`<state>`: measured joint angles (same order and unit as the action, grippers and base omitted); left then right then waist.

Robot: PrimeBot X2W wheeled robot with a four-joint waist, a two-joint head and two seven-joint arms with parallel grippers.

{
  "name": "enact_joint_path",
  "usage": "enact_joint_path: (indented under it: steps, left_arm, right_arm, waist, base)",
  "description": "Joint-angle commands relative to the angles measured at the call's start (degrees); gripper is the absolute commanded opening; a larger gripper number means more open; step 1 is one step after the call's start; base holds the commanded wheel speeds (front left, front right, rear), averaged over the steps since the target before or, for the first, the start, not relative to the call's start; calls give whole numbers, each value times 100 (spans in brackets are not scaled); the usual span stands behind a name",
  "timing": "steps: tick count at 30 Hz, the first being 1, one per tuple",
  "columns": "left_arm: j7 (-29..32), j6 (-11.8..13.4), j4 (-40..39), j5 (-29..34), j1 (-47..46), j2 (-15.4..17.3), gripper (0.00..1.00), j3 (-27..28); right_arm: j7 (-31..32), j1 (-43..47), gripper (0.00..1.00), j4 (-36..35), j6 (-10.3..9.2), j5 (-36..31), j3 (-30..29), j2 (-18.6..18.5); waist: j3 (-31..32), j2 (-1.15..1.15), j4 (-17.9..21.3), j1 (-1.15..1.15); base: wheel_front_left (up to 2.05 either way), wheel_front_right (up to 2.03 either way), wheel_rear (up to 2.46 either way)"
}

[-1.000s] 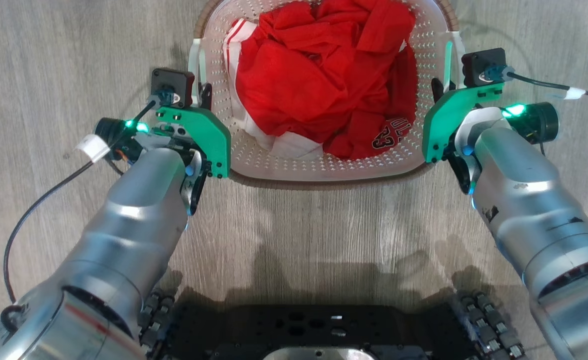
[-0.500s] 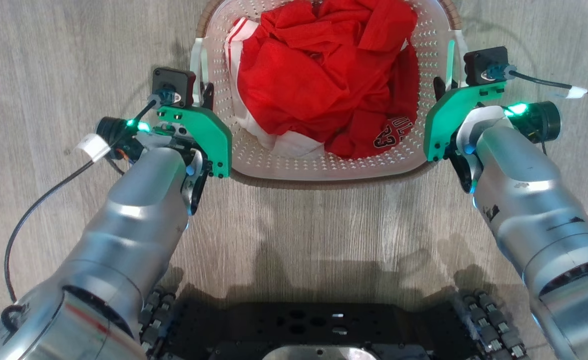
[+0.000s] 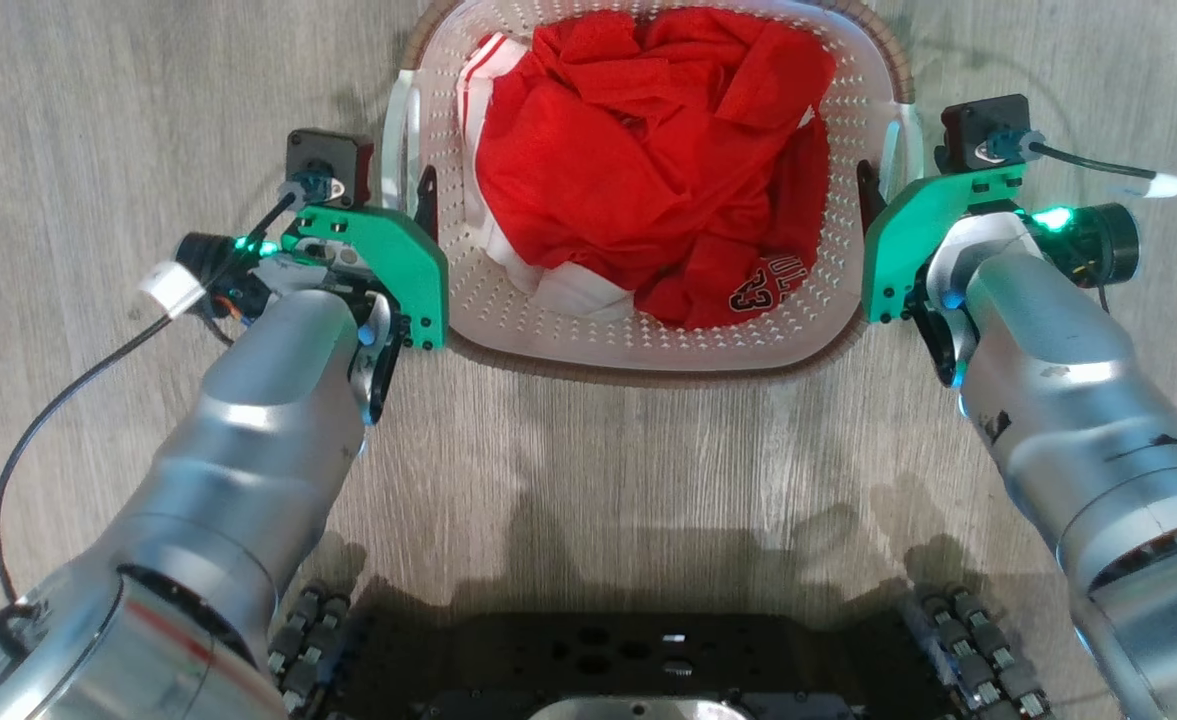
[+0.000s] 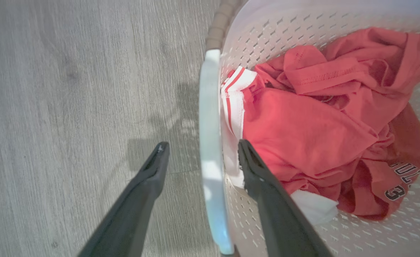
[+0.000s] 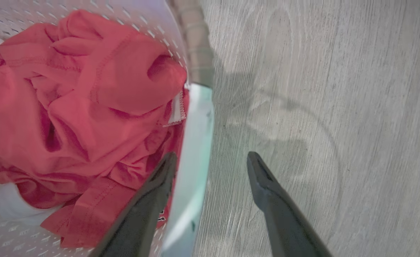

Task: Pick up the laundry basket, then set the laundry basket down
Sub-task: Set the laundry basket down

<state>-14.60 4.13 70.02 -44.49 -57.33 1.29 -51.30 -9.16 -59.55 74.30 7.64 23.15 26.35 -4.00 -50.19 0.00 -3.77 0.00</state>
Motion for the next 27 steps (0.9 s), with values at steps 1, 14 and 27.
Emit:
enact_joint_path:
  steps: [1,14,27]
  left_arm:
    - [-8,73,24,-58,104,159,100,42]
    - [-38,293,-255,-74,179,193,100,278]
    - [-40,609,-2243,1145,1370,596,100,1961]
  right_arm:
    - [-33,286,100,-34,-15,-67,56,112]
    - [-333,222,100,-34,-15,-228,-82,112]
    - [-581,500,100,-889,-15,-564,-519,113]
  waist:
    - [40,0,2,0]
    - [537,0,24,0]
    - [1679,0,220,0]
  base:
    - [0,0,0]
    - [0,0,0]
    - [0,0,0]
